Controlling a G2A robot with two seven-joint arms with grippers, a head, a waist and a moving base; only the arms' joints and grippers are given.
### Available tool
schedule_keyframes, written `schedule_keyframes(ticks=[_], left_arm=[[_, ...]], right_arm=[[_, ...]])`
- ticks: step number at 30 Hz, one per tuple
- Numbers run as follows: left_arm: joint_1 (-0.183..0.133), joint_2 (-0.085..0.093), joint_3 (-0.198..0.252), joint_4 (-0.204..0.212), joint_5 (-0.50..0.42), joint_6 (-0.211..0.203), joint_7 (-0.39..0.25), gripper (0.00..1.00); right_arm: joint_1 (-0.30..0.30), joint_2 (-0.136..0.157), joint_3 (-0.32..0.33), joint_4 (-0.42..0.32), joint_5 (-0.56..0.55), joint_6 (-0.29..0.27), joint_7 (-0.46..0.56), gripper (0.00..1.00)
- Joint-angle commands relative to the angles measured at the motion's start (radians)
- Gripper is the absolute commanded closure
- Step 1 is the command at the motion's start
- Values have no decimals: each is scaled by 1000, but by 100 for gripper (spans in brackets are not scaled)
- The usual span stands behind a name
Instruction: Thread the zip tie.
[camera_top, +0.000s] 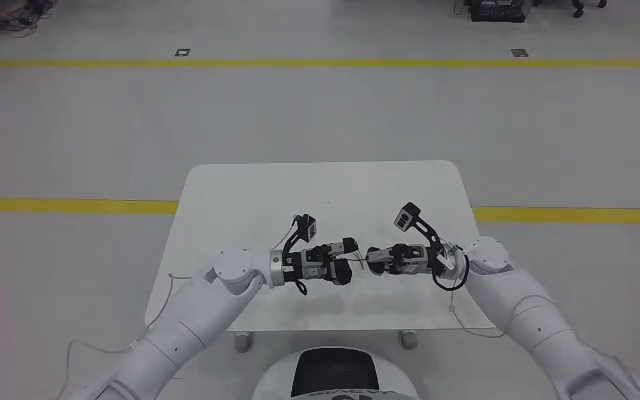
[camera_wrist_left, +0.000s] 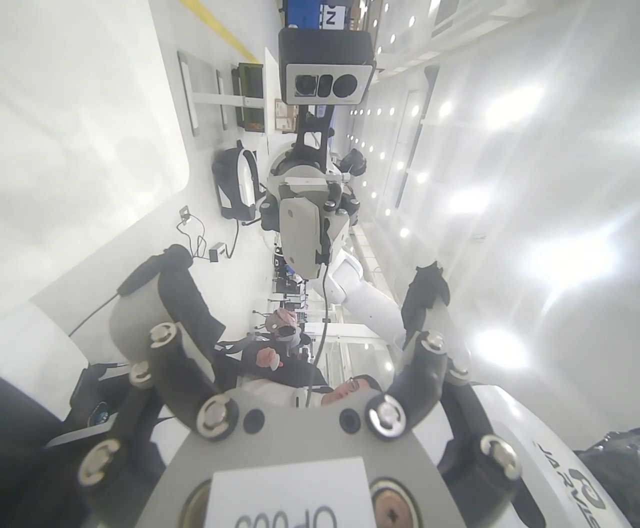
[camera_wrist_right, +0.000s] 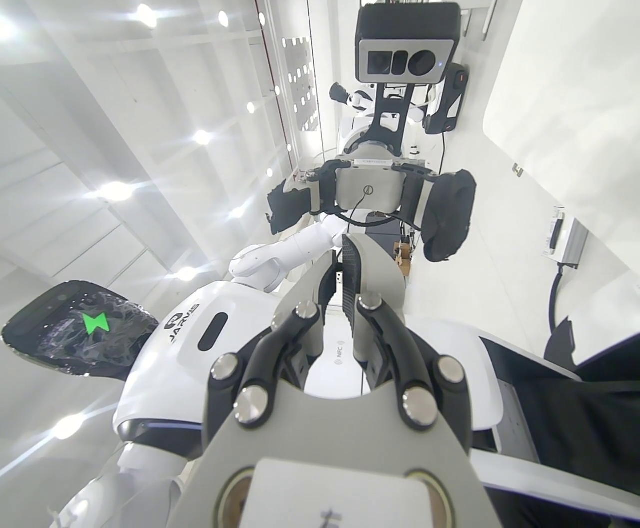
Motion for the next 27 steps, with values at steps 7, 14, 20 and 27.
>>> schedule_keyframes(ticks=[7,14,20,27], left_arm=[[-3,1,2,2,-4,-2,-4,0],[-7,1,0,12,-14,-4,-7,1],[-8,1,0,18,-21,-6,-6,8],[-11,0,3,19,-21,-7,-8,25]], right_arm=[[3,-8,2,5,-15,15,-1,100],[3,-13,10,11,-34,25,1,100],[2,-14,16,12,-54,31,20,100],[-1,-18,23,13,-65,32,21,100]])
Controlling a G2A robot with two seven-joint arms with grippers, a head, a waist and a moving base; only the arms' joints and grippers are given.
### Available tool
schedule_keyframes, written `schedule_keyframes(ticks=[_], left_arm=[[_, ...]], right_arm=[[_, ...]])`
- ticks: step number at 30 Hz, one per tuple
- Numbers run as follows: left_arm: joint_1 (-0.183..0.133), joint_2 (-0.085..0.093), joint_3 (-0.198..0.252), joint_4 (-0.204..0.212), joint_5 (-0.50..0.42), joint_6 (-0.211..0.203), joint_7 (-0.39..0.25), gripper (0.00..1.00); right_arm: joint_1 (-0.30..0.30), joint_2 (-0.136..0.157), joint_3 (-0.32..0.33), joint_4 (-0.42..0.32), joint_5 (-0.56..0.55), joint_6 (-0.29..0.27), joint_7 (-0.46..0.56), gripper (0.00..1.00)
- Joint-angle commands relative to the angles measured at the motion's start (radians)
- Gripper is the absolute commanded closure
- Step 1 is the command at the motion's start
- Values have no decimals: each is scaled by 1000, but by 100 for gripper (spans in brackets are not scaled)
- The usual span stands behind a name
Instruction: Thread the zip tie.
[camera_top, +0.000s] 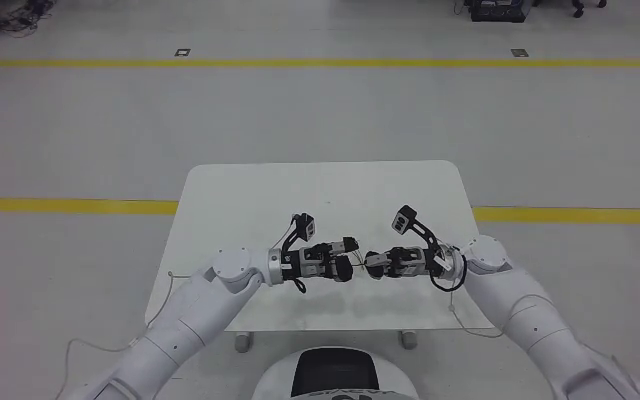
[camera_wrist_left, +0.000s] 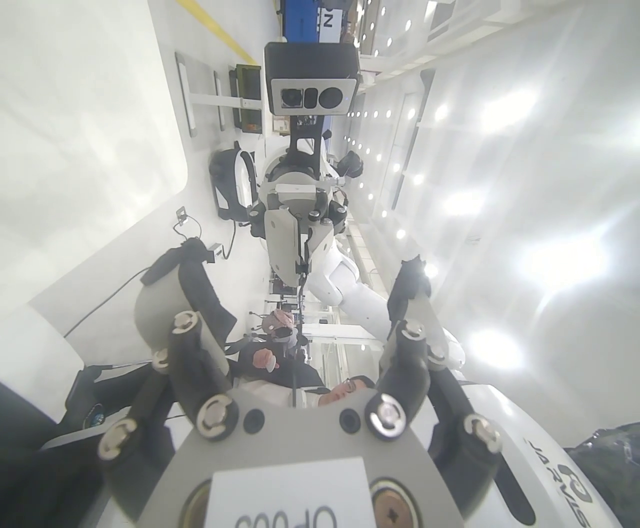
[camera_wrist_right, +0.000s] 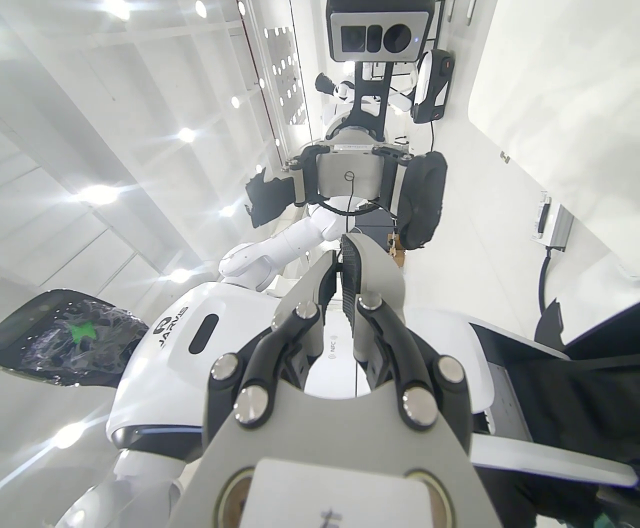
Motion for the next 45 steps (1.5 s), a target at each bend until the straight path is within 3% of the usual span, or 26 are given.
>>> schedule_keyframes(ticks=[1,14,29,32,45], left_arm=[[-1,0,1,0,0,-1,0,25],[3,2,2,-5,4,-5,-1,35],[3,2,7,-6,2,-6,-3,36],[3,2,11,-8,4,-5,-2,44],[0,2,15,-6,5,-7,-3,53]], right_arm=[[-2,-1,3,1,-1,-2,-5,100],[-13,-8,27,4,10,-16,-19,100],[-26,-13,47,-5,10,-21,10,100],[-27,-15,48,-6,8,-19,10,100],[-25,-23,51,2,-9,-7,5,100]])
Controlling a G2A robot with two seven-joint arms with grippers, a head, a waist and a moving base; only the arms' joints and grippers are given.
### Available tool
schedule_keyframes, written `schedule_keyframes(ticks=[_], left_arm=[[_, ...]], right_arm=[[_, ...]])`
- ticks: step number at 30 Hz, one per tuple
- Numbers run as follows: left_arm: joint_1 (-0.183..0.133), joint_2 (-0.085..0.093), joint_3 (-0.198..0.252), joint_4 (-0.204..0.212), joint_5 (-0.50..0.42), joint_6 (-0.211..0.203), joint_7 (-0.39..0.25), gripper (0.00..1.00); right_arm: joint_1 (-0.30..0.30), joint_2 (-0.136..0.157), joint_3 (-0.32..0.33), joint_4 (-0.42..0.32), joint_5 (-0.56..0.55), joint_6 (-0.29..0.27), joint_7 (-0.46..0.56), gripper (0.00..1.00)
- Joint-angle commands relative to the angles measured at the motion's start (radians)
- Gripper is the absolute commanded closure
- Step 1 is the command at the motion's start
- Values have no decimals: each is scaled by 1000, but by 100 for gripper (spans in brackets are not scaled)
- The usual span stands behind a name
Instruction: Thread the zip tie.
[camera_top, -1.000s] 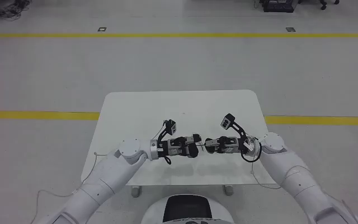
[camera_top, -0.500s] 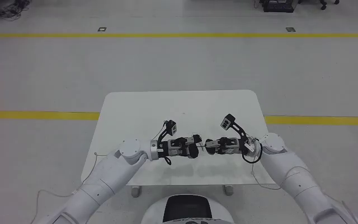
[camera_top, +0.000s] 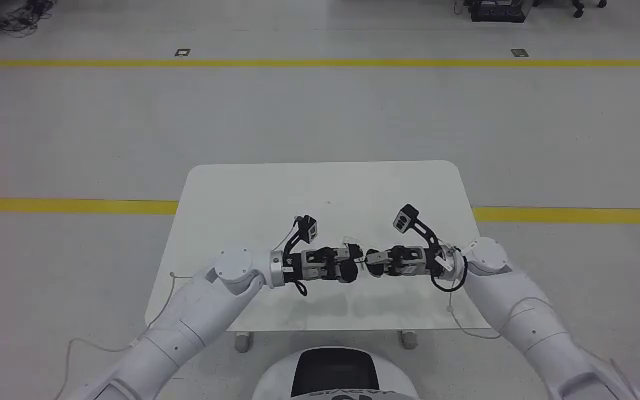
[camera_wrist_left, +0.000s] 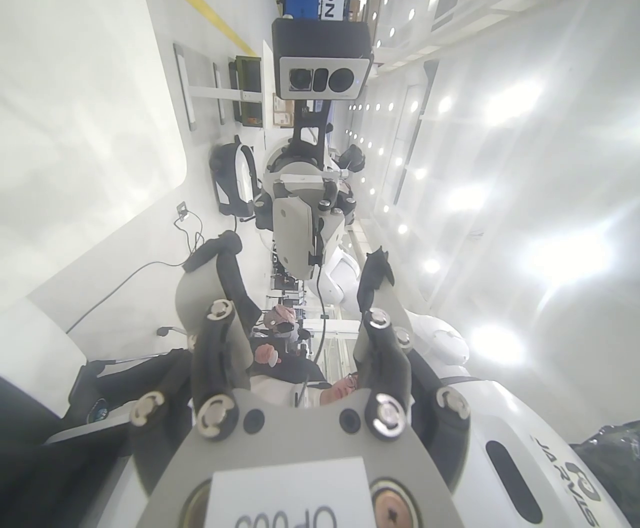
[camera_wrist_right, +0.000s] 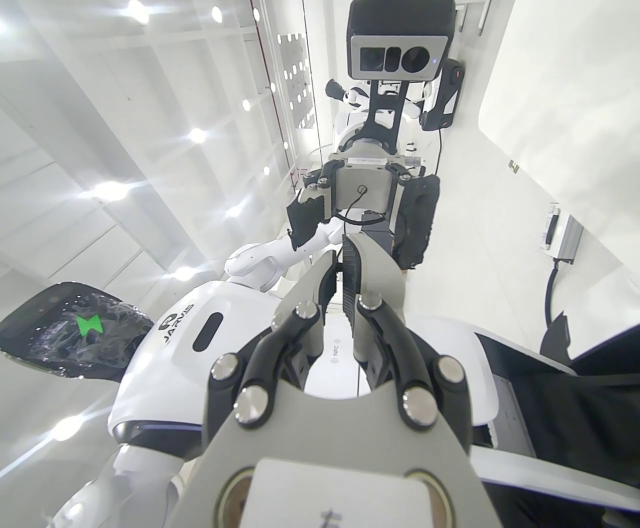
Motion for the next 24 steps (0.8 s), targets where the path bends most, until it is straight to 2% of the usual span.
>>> schedule_keyframes(ticks=[1,8,15,24], left_arm=[[0,0,0,0,0,0,0,54],[0,1,3,1,8,-1,-6,64],[-2,2,6,3,11,4,-7,78],[-6,1,13,7,13,8,-9,86]], right_arm=[[1,0,1,4,-8,4,-5,100],[2,-1,4,8,-42,23,-23,100],[4,-4,-1,9,-72,42,-35,100],[10,-8,-5,21,-86,53,-36,100]])
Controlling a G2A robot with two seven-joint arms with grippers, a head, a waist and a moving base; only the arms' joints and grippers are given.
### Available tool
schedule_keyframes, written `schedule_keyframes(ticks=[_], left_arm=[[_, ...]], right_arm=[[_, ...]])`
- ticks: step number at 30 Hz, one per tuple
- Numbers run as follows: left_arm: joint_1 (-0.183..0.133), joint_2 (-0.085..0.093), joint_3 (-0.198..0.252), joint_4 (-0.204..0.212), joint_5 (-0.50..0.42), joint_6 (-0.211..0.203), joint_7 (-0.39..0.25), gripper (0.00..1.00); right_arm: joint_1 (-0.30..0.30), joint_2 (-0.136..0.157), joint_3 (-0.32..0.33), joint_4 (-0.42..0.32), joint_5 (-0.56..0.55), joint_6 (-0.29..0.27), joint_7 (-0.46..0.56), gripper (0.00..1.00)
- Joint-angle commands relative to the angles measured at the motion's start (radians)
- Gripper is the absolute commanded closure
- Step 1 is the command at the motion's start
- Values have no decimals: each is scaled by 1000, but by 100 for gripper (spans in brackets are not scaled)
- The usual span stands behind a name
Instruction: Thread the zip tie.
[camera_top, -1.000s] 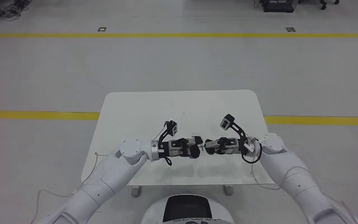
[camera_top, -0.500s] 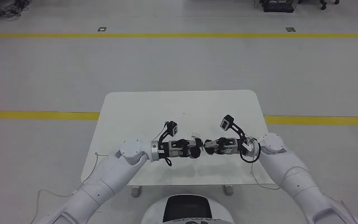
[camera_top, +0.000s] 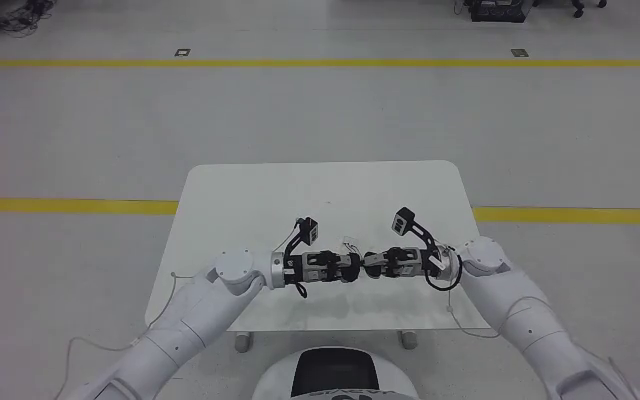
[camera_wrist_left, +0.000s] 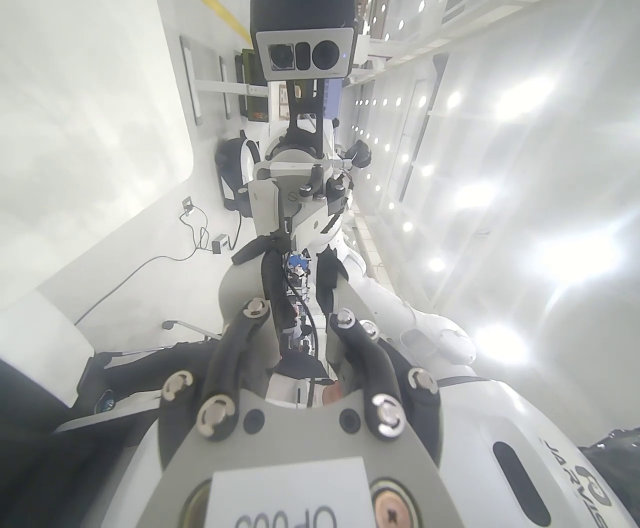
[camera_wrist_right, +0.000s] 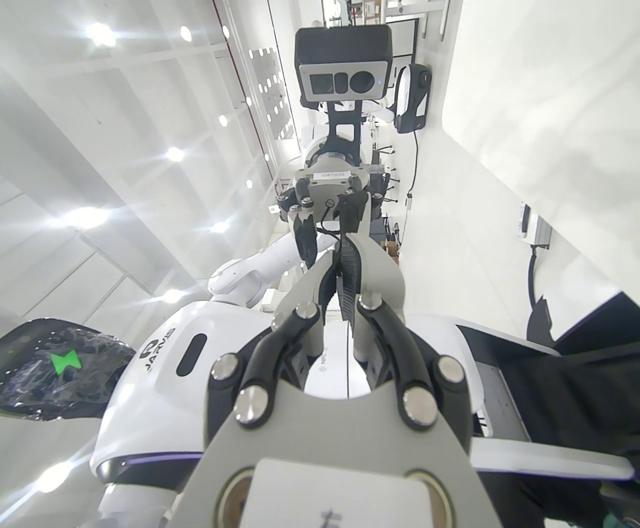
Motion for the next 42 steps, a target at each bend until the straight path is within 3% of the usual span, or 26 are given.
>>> schedule_keyframes(ticks=[1,28,42], left_arm=[[-1,0,2,1,1,1,-1,86],[-14,-3,18,14,-2,9,-2,95],[-18,-4,22,17,-6,9,-1,94]], right_arm=[[1,-1,0,2,0,0,2,100],[3,-11,7,14,1,-14,28,100],[5,-15,8,13,-6,-10,39,100]])
